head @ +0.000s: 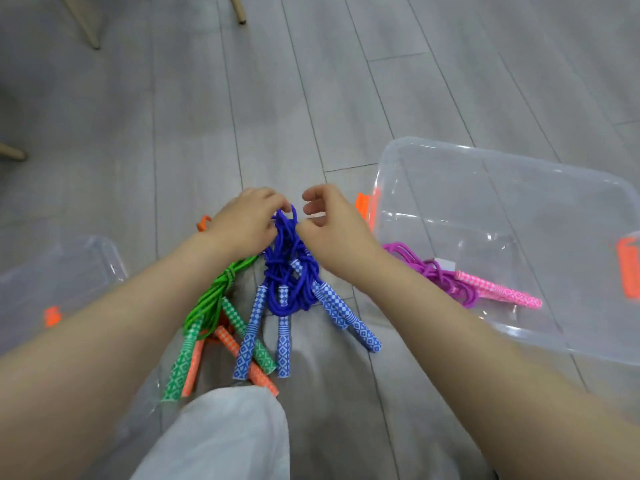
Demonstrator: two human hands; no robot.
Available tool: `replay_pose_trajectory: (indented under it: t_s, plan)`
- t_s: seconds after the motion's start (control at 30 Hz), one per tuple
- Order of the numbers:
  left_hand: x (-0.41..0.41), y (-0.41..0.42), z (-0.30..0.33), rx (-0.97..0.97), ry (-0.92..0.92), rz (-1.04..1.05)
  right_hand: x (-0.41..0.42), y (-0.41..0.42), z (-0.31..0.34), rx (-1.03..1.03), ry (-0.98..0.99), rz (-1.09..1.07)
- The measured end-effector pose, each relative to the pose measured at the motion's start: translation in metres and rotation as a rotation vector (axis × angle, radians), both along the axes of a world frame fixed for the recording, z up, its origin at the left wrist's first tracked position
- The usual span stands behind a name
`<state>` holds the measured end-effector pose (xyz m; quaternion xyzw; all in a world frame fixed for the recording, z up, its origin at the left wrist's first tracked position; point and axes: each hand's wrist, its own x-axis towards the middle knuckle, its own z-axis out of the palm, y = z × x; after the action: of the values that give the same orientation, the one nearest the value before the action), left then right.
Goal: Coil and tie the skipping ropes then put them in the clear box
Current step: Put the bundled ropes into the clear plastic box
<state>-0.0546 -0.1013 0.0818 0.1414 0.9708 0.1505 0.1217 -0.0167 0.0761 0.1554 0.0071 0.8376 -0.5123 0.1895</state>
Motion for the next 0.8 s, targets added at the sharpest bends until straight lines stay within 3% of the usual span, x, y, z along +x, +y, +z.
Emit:
replay_pose_trajectory:
  t_s: [0.13, 0.27, 0.37, 0.63, 0.8]
  plan:
    - [0.029, -0.016, -0.031, -0.077, -0.082, -0.075, 0.019, -0.033, -0.051, 0.115, -0.079, -0.003]
    - [0.049, -0.021, -0.056, -0.207, -0.140, -0.178, 0.035, -0.029, -0.101, 0.357, -0.127, -0.044]
    - [0.057, -0.017, -0.063, -0.271, -0.217, -0.245, 0.042, -0.019, -0.128, 0.478, -0.269, -0.060]
    - [0.058, -0.005, -0.067, -0.054, -0.359, -0.147, 0.042, -0.013, -0.142, 0.331, -0.434, -0.030]
    - [0.060, -0.004, -0.064, -0.062, -0.185, -0.146, 0.046, -0.004, -0.134, 0.315, -0.369, 0.004]
